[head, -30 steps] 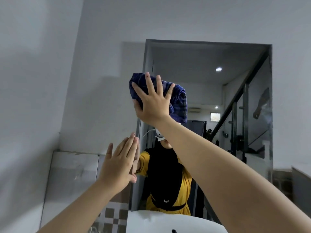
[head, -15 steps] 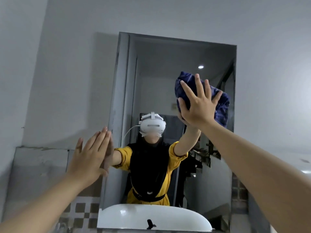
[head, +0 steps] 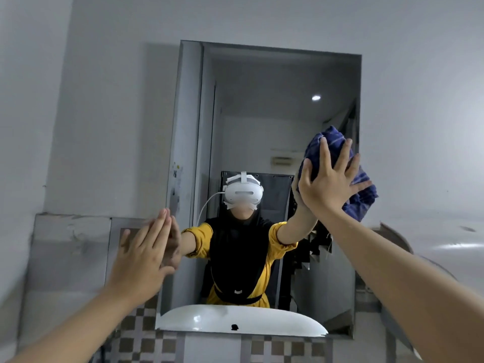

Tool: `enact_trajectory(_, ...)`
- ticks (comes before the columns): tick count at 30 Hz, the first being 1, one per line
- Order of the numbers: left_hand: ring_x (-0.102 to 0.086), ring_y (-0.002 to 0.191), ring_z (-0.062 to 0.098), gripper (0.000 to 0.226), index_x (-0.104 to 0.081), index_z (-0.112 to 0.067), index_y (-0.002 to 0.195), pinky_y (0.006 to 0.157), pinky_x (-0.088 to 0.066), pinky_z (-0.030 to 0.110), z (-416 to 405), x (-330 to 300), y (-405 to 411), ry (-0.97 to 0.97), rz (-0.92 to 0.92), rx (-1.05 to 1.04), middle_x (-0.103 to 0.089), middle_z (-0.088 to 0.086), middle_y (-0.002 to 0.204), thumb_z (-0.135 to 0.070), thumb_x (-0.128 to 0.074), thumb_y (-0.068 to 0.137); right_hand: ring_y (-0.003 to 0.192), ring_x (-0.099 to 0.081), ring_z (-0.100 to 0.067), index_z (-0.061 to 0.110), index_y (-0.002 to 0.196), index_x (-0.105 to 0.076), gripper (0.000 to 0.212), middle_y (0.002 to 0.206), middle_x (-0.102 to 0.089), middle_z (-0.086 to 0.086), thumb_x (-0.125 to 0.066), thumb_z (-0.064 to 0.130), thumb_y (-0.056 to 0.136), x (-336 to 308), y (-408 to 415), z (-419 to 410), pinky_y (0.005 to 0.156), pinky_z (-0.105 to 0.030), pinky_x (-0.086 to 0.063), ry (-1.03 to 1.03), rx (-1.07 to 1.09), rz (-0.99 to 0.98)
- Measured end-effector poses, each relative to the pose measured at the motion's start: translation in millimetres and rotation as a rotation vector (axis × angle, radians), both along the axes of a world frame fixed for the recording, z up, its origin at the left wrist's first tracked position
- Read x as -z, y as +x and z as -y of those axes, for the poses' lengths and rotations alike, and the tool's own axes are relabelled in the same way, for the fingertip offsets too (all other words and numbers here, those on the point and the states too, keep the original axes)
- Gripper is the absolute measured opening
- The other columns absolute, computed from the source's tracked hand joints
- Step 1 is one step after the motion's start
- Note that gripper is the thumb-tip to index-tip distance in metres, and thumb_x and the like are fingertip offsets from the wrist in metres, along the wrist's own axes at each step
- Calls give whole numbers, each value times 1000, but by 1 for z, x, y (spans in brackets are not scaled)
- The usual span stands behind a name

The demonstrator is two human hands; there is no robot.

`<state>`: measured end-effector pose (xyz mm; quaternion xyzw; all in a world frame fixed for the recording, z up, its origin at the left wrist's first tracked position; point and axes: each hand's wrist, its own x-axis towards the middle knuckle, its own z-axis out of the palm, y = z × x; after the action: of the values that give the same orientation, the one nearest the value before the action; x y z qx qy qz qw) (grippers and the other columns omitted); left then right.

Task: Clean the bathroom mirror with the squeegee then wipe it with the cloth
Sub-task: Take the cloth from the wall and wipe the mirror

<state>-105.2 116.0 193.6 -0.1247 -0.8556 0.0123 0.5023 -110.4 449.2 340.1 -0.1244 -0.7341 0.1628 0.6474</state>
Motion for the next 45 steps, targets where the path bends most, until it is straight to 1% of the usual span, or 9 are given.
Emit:
enact_trajectory(5,-42,127,31,135,-24,-8,141,98,-25,55,-5,15,4,-11,84,-62,-30,11,149,-41,-90,29,144,-7,-41,43,144,-24,56,161,-8,-6,-38,50,90,16,-6,44,102,-78,-1,33,-54,-25)
enact_trajectory(10,-36,132,31,131,-12,-10,144,101,-23,55,-2,20,0,2,111,-23,-20,10,153,-39,-88,40,143,-11,-44,41,144,-29,57,160,-13,-10,-43,48,90,29,-14,104,100,-78,-1,136,-90,-33)
enact_trajectory(14,-26,138,25,112,-18,-13,144,106,-14,51,1,20,-3,28,101,17,-15,4,153,-37,-83,55,142,-14,-45,39,143,-34,55,158,-18,-11,-45,47,89,34,-20,157,98,-79,-3,253,-117,-19)
enact_trajectory(19,-32,135,29,137,-17,-10,145,104,-23,54,8,25,-10,-42,68,-1,-21,10,153,-47,-88,34,142,-14,-44,39,143,-34,55,159,-18,-9,-44,47,90,43,-25,206,100,-77,1,477,-134,7)
enact_trajectory(23,-35,133,30,129,-19,-8,144,102,-22,55,11,33,-8,-35,15,33,-30,12,149,-42,-88,40,142,-16,-42,39,142,-36,53,158,-21,-8,-42,48,90,52,-26,209,101,-76,0,653,-117,32)
enact_trajectory(30,-42,127,35,103,-42,-1,132,101,-20,57,16,37,-1,-61,-17,41,-45,18,139,-37,-87,47,145,-13,-39,40,144,-33,54,159,-17,-6,-38,53,91,79,-15,160,101,-76,-6,951,-69,146)
enact_trajectory(35,-33,133,33,110,-31,-4,139,102,-18,54,16,38,-7,-32,6,37,-30,14,148,-37,-86,50,145,-16,-34,42,143,-33,56,158,-21,-6,-42,55,90,91,-4,97,103,-73,-3,876,41,164)
enact_trajectory(40,-33,133,35,113,-28,-3,140,103,-17,55,15,38,-10,-44,-2,56,-26,15,149,-38,-85,50,146,-6,-38,46,144,-25,59,160,-15,-2,-38,60,88,97,9,25,99,-79,2,598,176,227)
enact_trajectory(45,-28,135,33,111,-25,-3,141,111,9,43,15,41,-12,-32,6,61,-20,14,152,-34,-84,53,144,2,-42,46,147,-15,63,162,0,1,-33,60,88,115,14,-4,100,-79,-3,214,157,239)
